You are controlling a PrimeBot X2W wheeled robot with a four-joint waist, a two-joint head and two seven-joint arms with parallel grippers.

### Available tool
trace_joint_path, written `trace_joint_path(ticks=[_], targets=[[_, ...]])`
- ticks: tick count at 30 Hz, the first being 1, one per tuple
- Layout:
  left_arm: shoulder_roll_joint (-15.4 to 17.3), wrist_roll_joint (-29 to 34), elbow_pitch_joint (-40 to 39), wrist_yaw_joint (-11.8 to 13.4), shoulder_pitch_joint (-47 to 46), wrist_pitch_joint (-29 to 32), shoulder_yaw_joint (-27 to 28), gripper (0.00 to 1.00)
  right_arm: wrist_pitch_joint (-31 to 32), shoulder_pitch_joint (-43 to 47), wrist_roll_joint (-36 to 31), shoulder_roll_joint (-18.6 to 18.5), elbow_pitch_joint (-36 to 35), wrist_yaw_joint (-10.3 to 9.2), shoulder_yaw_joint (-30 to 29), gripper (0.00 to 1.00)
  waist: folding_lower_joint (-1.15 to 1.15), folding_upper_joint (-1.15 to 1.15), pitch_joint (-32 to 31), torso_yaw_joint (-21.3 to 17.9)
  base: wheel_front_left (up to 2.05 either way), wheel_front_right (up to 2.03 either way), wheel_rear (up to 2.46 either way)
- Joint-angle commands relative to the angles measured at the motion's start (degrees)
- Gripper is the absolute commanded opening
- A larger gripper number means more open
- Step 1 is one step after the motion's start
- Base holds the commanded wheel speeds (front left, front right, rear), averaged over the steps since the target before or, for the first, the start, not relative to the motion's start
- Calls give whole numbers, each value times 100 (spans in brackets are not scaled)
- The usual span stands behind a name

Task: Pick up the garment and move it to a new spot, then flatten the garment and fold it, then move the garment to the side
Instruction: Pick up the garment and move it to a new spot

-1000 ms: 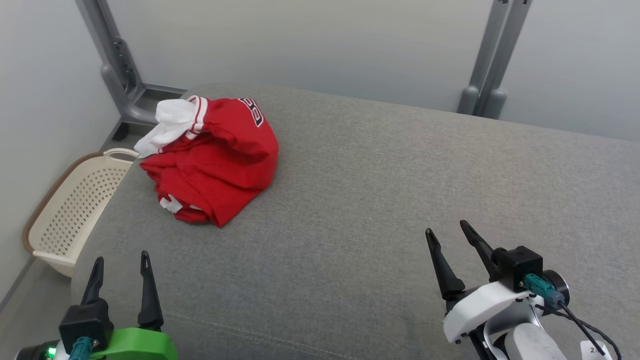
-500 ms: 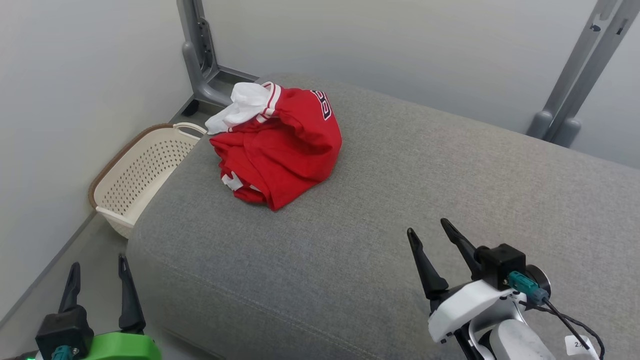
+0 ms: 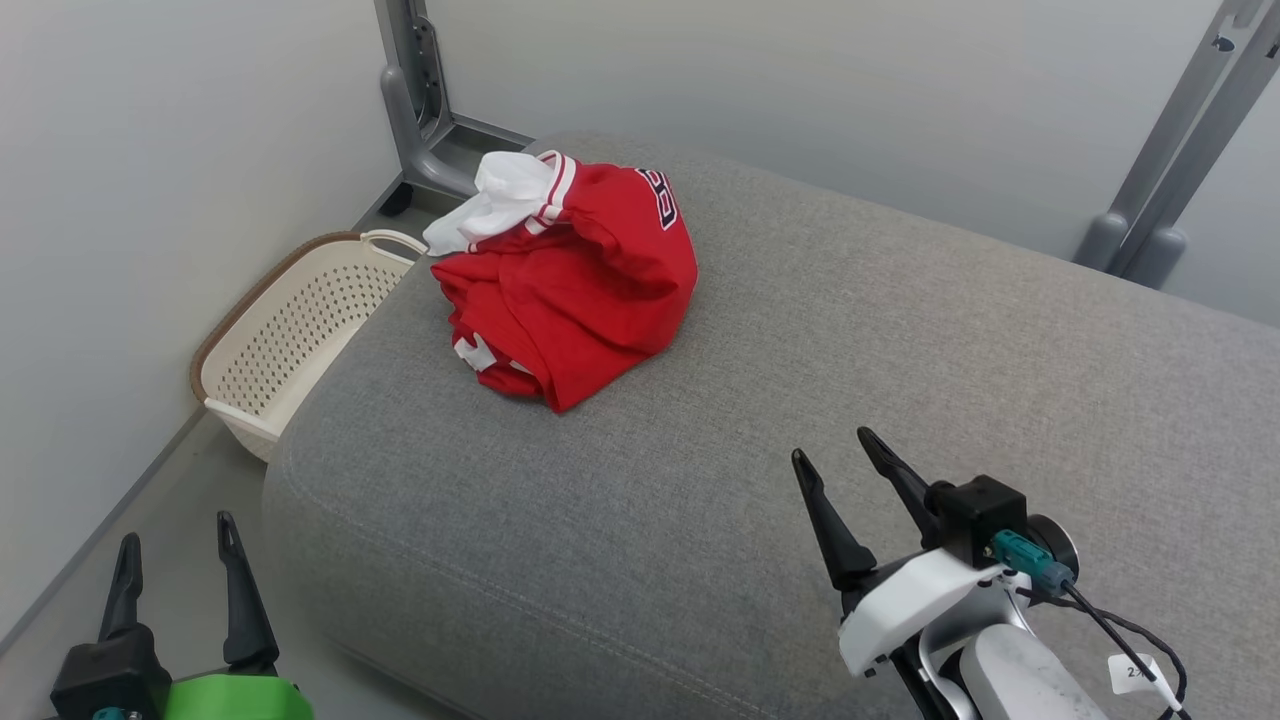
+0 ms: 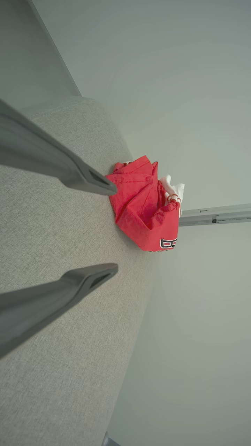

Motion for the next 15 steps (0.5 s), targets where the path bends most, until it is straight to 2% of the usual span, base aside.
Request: trace_joint_path(ticks=[1, 7, 15], targets=[[31, -16, 9, -14, 43, -24, -4, 100, -43, -32, 62, -27, 24, 0, -24, 100, 0, 0, -13, -12, 0, 0, 0], [161, 44, -31, -159, -317, 96, -143, 100, -83, 109, 70, -27, 34, 0, -126, 100, 0, 0, -68, -62, 0, 0, 0], [505, 170, -2, -516, -1225, 320, -340, 100, -95, 253, 132, -26, -62, 0, -208, 100, 0, 0, -140, -213, 0, 0, 0]])
